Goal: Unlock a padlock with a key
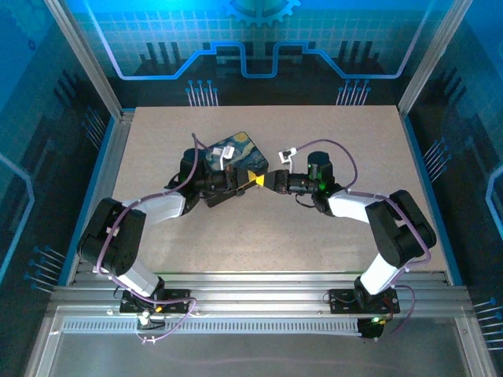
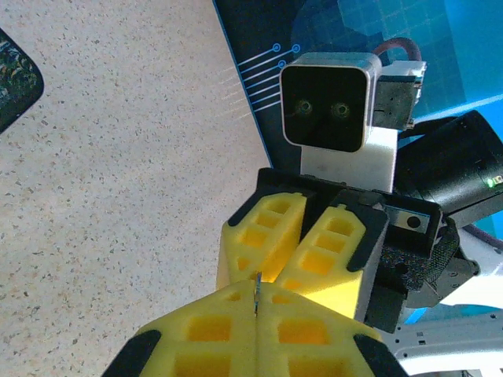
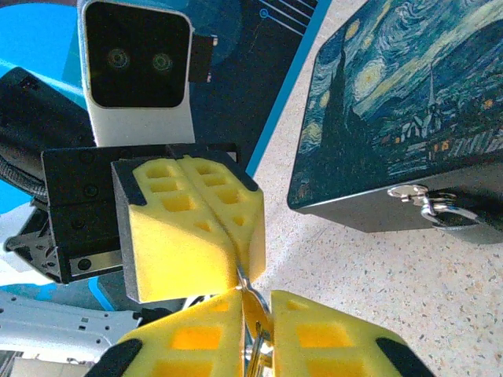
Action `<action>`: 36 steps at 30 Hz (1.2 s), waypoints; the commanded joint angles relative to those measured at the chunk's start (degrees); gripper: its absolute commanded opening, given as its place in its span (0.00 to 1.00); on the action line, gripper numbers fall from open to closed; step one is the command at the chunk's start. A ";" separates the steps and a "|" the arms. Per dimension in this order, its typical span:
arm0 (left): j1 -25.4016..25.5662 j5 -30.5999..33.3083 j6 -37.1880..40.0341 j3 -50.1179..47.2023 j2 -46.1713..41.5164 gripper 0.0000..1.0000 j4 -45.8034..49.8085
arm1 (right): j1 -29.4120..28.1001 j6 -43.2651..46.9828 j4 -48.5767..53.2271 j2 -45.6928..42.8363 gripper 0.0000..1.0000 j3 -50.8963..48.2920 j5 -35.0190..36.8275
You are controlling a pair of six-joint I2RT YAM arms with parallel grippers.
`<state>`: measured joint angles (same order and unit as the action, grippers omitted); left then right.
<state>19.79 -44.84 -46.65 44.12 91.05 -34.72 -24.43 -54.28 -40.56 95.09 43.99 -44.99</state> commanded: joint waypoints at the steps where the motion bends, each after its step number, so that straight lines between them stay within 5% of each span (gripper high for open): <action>1: -0.37 -1.71 -0.19 -1.16 0.37 0.00 -2.52 | -0.80 0.05 -1.85 0.30 0.07 0.00 0.52; 8: -0.42 -2.09 -0.21 -1.84 0.47 0.00 -2.82 | -0.71 0.88 -2.73 -0.23 0.00 -0.82 0.89; 13: -0.46 1.54 3.39 -0.94 -1.23 0.38 5.13 | -0.47 3.81 0.58 -1.63 0.00 -1.36 1.49; 18: -0.50 8.17 9.33 1.74 -5.43 0.55 18.64 | 0.57 7.89 6.12 -3.39 0.00 -2.04 2.20; 23: 0.44 18.19 11.46 2.67 -8.88 0.61 29.44 | 2.46 12.29 13.22 -4.53 0.00 -1.68 3.53; 30: 8.20 42.00 10.44 7.57 -8.65 0.66 46.63 | 5.65 18.97 24.67 -6.29 0.00 0.36 6.38; 36: 13.55 52.95 4.39 9.20 -1.33 0.66 45.69 | 6.66 21.97 30.40 -7.79 0.00 1.90 7.12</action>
<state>31.86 -1.34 -39.20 51.79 86.30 7.33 -18.55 -35.75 -14.81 89.52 43.90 -38.76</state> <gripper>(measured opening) 0.656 0.044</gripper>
